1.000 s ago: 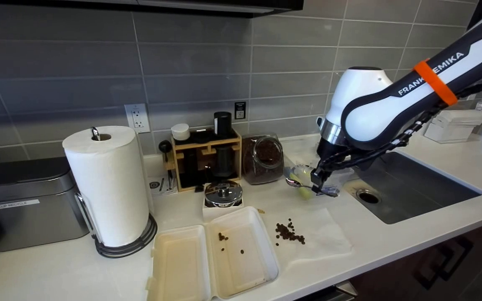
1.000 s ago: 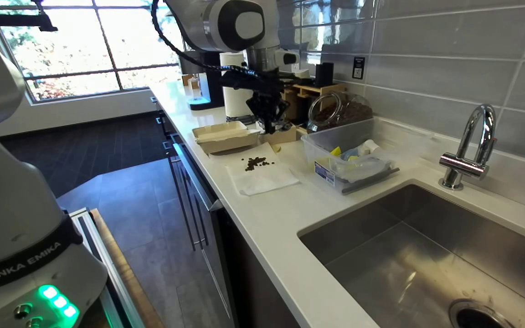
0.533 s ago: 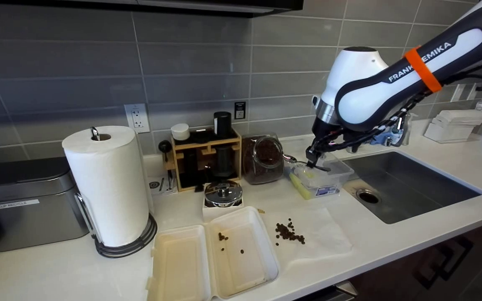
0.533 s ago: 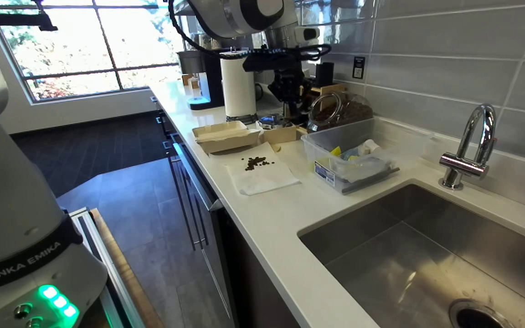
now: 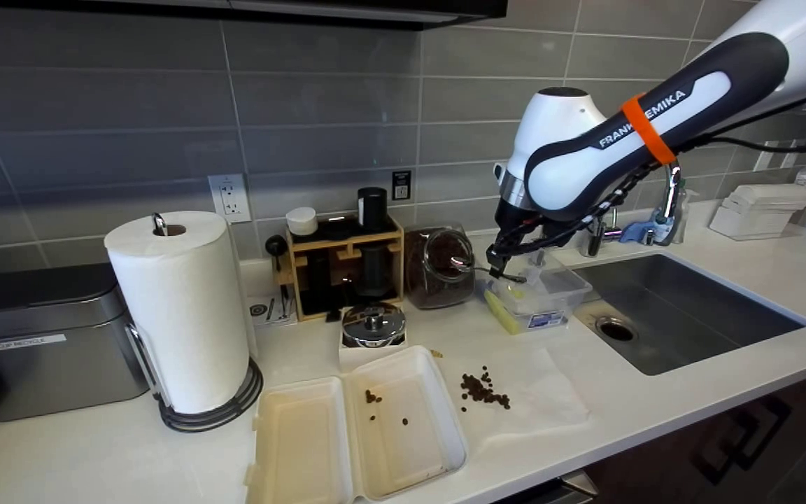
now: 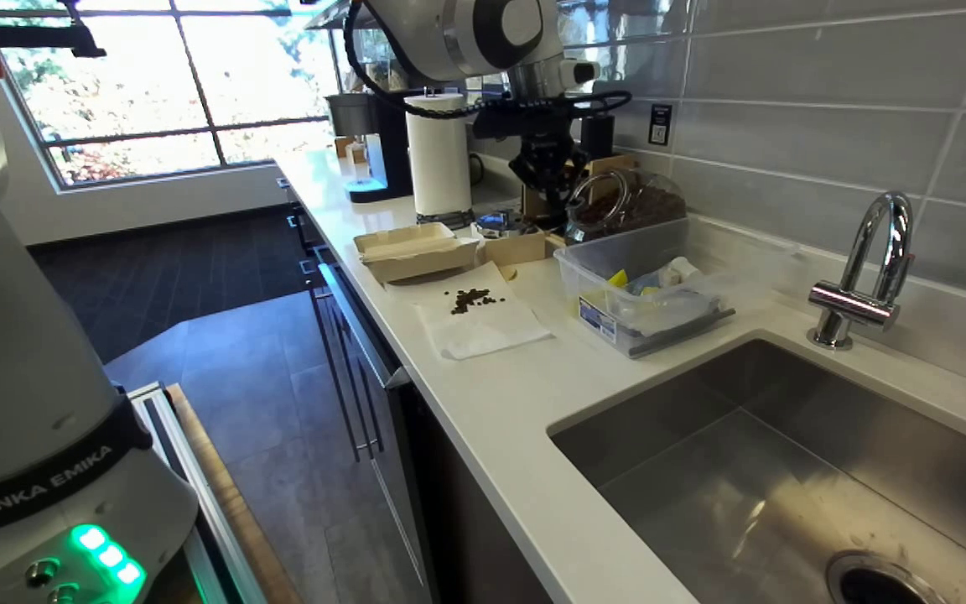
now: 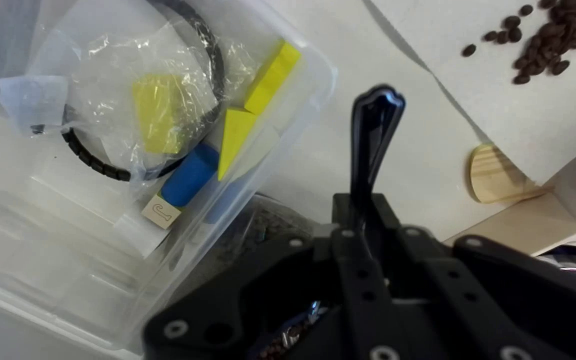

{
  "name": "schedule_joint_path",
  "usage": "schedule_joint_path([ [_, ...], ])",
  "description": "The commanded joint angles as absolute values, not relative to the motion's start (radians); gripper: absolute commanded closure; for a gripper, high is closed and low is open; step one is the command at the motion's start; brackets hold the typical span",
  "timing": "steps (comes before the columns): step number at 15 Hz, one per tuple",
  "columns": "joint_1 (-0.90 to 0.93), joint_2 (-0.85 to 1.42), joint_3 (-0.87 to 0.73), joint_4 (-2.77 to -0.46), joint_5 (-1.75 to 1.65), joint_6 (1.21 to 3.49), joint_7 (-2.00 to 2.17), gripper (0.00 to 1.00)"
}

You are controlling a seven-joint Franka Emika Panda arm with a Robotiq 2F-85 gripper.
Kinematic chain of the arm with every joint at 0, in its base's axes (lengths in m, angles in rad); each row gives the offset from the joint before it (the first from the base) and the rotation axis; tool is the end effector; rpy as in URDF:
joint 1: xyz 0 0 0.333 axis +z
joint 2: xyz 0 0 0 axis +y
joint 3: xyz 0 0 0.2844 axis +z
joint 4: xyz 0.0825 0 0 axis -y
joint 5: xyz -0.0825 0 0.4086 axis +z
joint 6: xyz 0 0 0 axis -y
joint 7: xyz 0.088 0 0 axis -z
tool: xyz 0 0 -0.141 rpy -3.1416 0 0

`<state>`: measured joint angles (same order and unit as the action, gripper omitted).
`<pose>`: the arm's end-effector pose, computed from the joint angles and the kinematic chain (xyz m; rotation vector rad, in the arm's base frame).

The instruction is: Pick up the spoon, scope the objects from the bottle and put them in the bowl

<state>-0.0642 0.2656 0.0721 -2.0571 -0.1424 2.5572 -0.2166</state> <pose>0.6275 0.0043 0.2507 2.9836 0.4957 0.3444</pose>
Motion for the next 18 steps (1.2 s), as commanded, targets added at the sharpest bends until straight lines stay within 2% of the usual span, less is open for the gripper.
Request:
schedule_joint_path([
  [1,-0.047,0.346,0.056,-1.956,-0.113,2.522,-0.221,0.97],
  [13,-0.073,0.472,0.06,-1.698,0.055,2.276,-0.2,0.97],
  [18,-0.083,0.541,0.053,-1.615,0.105,2.245,-0.162,0.97],
])
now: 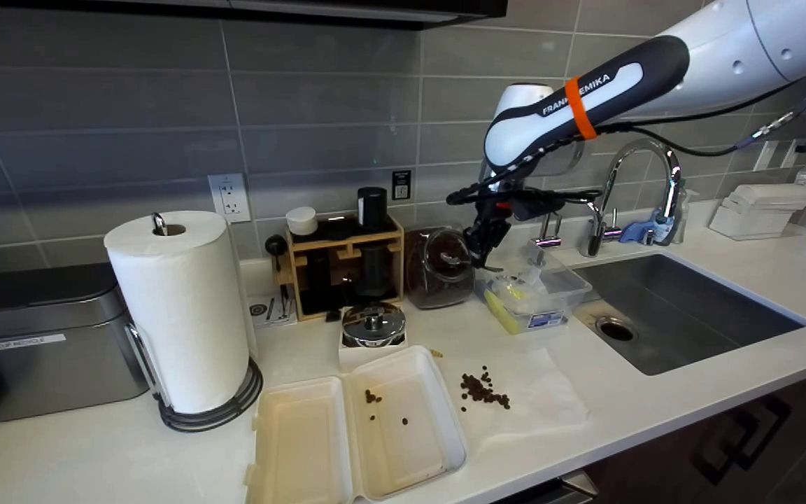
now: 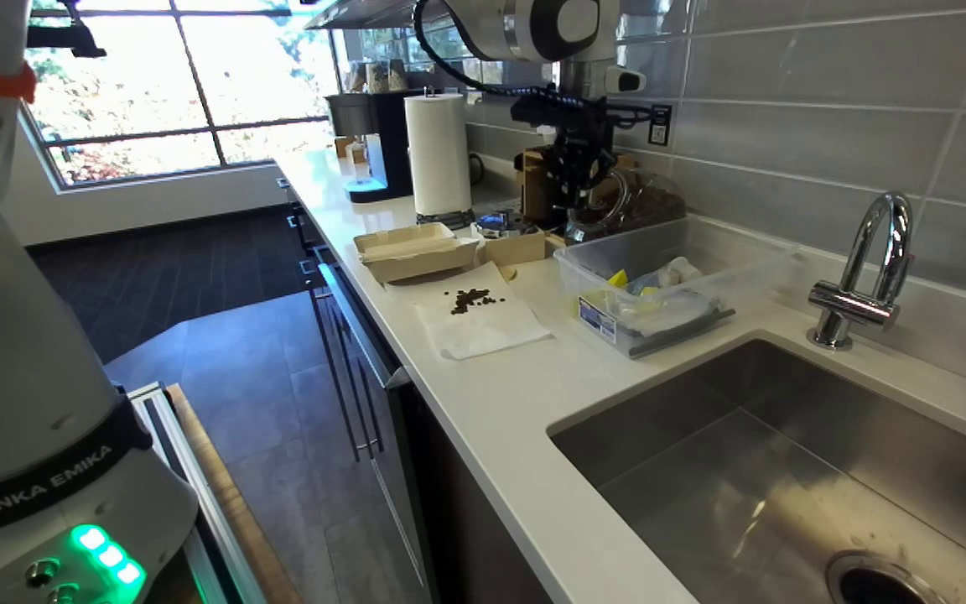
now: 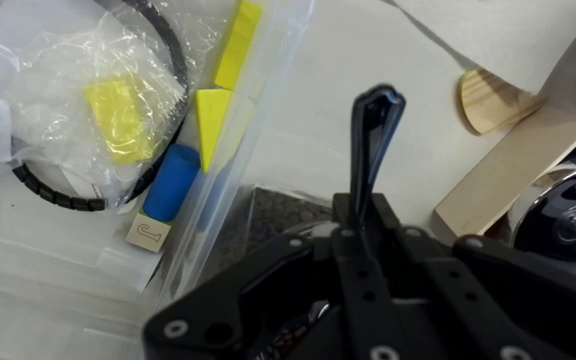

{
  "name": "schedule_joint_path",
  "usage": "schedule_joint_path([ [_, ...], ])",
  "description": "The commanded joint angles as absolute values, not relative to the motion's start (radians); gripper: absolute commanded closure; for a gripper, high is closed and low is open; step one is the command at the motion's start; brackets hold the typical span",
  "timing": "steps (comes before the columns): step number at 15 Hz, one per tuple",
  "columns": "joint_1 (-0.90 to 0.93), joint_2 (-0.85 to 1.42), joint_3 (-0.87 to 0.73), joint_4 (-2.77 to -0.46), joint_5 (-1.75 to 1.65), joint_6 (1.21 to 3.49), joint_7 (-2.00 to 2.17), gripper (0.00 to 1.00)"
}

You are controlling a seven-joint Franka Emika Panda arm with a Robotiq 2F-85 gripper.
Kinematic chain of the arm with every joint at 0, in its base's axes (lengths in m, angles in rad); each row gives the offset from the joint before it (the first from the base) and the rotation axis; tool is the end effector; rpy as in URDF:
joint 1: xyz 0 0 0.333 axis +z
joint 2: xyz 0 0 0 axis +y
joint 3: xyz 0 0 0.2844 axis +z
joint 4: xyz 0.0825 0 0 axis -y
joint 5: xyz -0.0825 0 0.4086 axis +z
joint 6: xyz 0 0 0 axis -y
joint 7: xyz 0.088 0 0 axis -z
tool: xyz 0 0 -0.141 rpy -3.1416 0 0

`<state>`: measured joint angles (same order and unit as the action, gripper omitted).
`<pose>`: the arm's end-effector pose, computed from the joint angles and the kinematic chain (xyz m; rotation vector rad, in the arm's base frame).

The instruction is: Pick up the spoon, scope the objects from the bottle and put them in the bowl

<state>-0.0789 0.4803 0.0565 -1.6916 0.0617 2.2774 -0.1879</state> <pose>0.6905 -0.0147 0.2537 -3.0680 -0.1845 -0.1741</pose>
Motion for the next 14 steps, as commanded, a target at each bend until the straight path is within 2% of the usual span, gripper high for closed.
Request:
schedule_joint_path([
  [1,-0.084,0.554,0.052,-1.6,0.115,2.249,-0.15,0.97],
  [14,-0.12,0.67,0.068,-1.478,0.303,2.284,-0.024,0.97],
])
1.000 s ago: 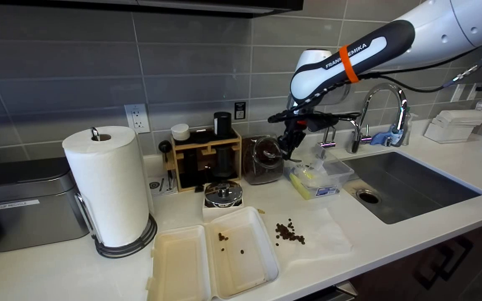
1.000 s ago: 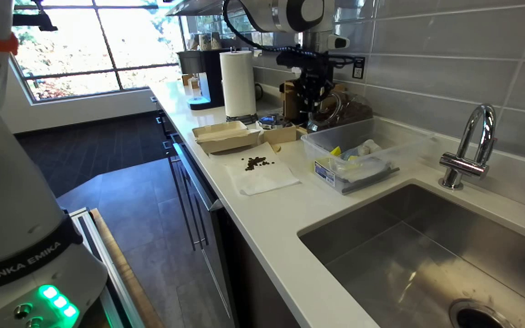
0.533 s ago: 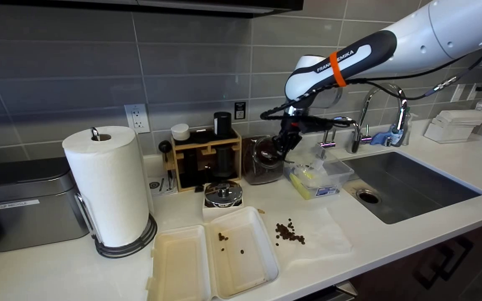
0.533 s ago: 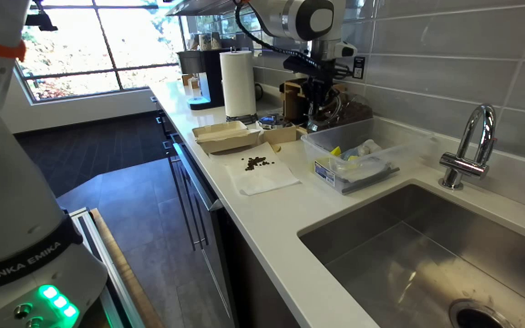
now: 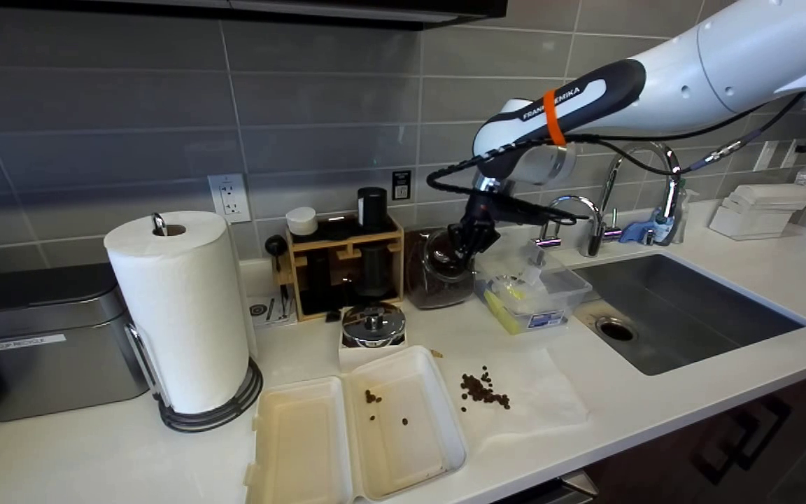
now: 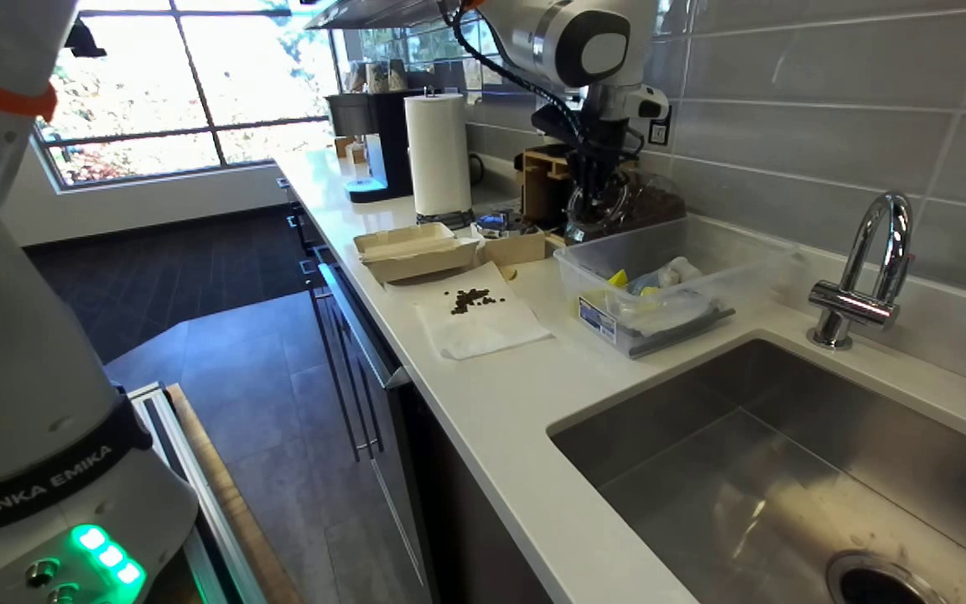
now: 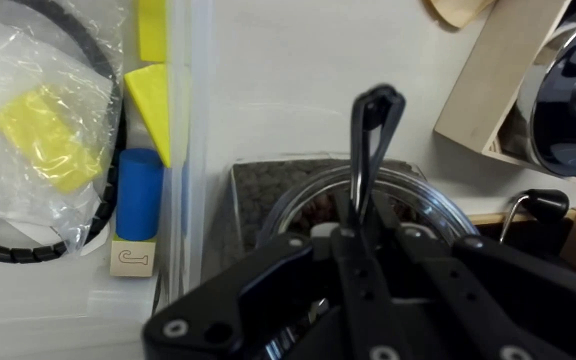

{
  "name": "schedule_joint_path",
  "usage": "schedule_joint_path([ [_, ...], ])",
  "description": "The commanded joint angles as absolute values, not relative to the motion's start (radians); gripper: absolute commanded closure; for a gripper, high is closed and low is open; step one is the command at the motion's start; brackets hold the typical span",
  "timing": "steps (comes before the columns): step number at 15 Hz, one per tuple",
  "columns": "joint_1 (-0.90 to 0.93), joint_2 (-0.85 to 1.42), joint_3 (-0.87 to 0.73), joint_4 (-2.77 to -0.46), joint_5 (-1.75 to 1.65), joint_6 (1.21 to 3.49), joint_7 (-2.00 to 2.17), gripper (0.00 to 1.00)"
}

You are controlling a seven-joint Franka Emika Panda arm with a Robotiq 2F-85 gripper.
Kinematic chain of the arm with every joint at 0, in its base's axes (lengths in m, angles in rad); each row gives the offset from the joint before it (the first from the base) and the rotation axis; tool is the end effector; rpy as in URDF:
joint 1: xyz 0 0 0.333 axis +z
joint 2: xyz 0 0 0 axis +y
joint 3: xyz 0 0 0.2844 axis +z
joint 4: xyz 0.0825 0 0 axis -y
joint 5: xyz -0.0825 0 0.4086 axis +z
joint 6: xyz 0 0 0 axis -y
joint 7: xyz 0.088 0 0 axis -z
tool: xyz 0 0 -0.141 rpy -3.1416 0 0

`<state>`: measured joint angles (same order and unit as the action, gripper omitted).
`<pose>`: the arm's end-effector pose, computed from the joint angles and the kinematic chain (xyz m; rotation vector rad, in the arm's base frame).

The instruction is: Pick up the spoon, scope the objects from the bottle and put them in the bowl

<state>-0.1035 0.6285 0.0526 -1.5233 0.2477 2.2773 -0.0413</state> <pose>0.7262 -0.0289 0.2326 -2.9021 0.2490 -0.1973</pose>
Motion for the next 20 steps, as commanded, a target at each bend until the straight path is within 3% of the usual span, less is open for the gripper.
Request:
schedule_joint_path([
  [1,-0.122,0.676,0.069,-1.475,0.315,2.289,-0.023,0.97],
  [11,-0.141,0.695,0.065,-1.485,0.374,2.333,-0.011,0.97],
  [20,-0.075,0.667,0.019,-1.495,0.226,2.34,-0.01,0.97],
])
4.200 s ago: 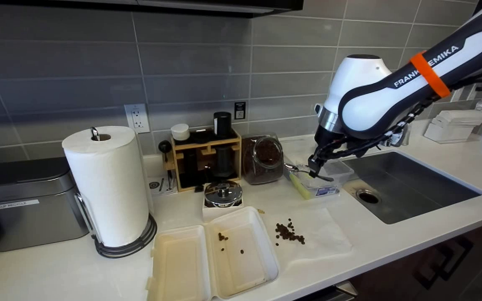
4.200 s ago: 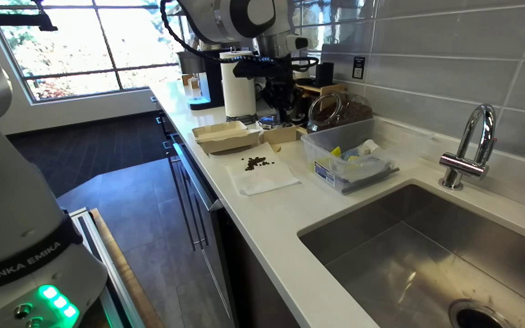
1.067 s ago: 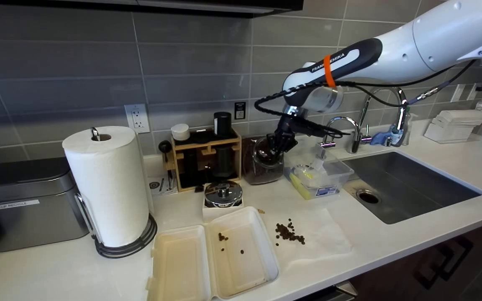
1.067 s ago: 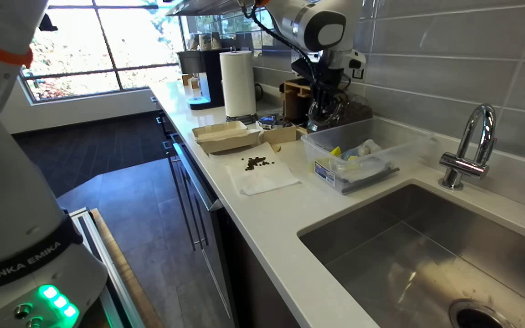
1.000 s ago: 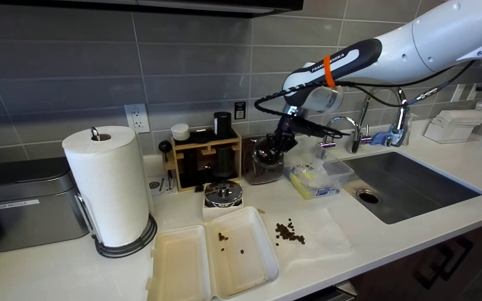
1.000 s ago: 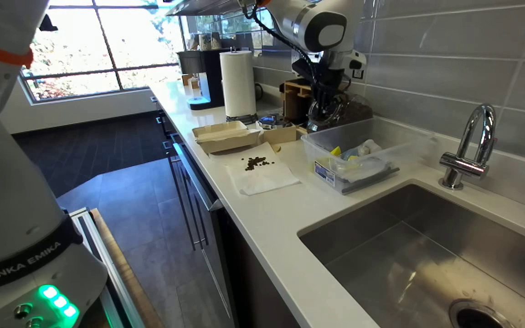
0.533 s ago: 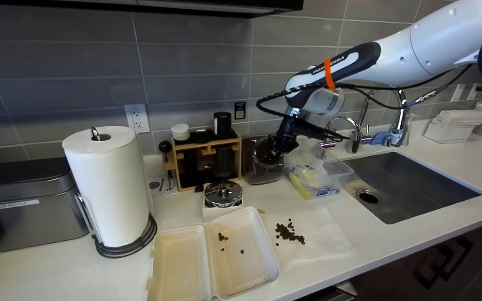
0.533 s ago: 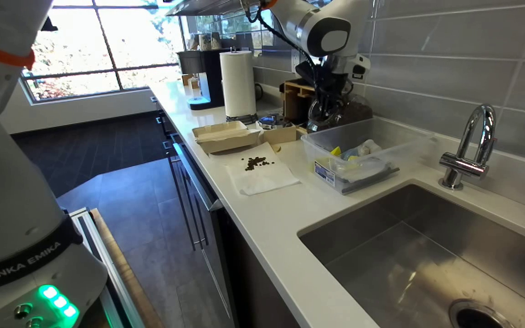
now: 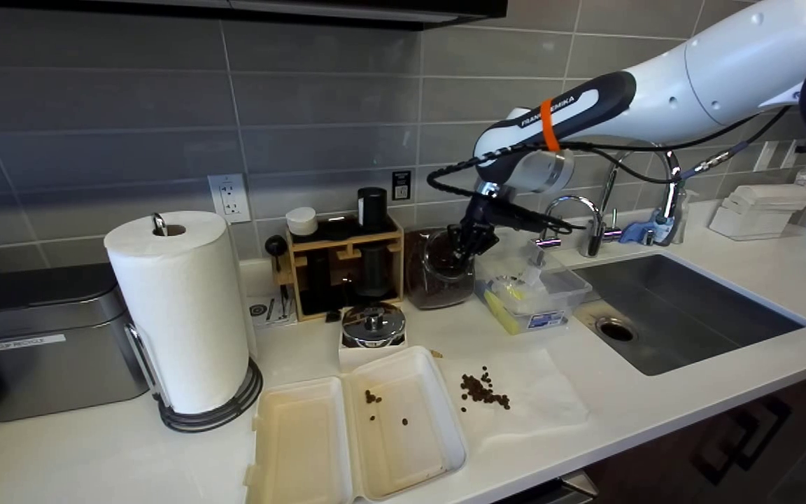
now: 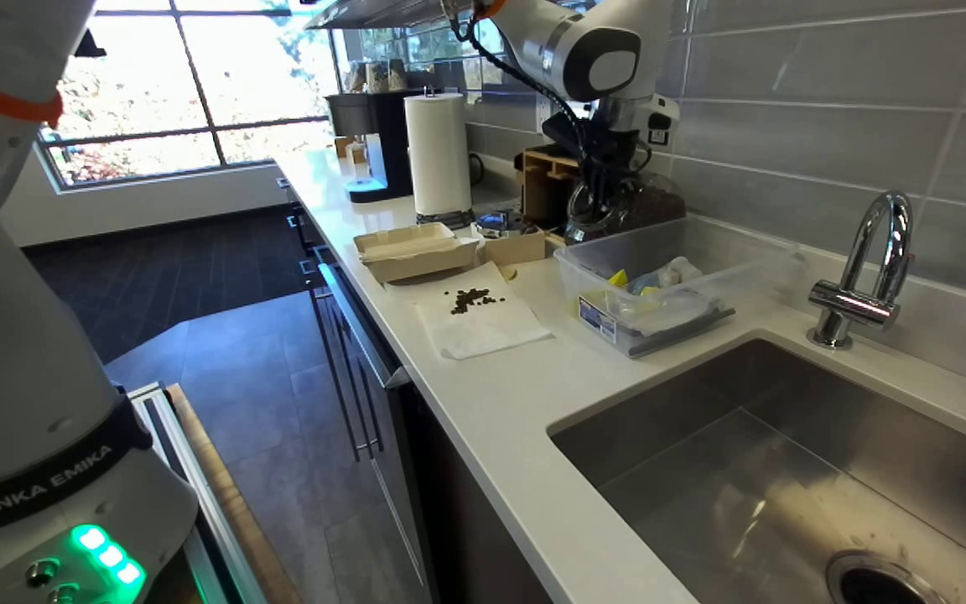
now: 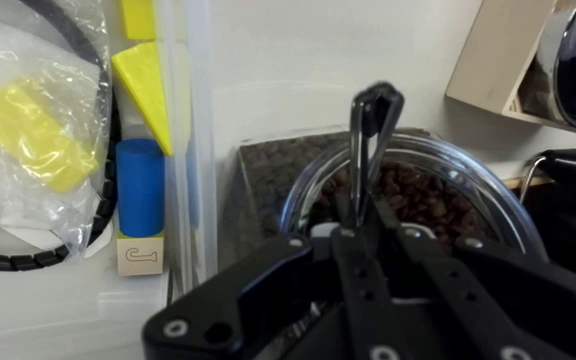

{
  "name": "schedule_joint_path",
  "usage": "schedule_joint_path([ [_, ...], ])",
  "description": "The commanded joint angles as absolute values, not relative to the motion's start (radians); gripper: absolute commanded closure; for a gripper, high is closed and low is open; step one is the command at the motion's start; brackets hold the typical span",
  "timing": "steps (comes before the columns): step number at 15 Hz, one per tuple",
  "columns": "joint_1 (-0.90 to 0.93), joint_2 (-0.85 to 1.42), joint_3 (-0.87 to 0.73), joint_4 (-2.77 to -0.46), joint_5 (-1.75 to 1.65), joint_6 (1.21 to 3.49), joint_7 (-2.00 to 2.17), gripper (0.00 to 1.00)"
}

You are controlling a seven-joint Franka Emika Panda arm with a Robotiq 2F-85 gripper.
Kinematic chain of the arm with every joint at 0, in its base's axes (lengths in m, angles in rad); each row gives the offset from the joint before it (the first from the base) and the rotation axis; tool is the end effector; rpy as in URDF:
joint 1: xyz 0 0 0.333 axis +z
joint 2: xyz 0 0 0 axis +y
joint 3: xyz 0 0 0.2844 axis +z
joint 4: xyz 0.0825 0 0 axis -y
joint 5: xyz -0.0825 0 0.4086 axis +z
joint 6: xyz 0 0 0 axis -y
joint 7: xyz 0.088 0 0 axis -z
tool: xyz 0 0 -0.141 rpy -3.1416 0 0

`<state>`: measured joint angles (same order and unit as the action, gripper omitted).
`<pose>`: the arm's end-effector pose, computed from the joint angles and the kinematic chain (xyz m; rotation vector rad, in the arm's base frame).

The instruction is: Pick up the spoon, scope the objects from the bottle and put them in the bowl

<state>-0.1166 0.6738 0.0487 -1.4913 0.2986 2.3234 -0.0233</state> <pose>0.7359 -0.0419 0.2204 -2.8546 0.3523 -0.2434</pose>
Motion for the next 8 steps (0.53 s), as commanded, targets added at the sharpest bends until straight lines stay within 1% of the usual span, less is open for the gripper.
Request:
schedule_joint_path([
  [1,-0.064,0.661,0.015,-1.498,0.198,2.341,-0.011,0.97],
  [8,0.003,0.613,-0.024,-1.546,0.026,2.382,0.0,0.97],
])
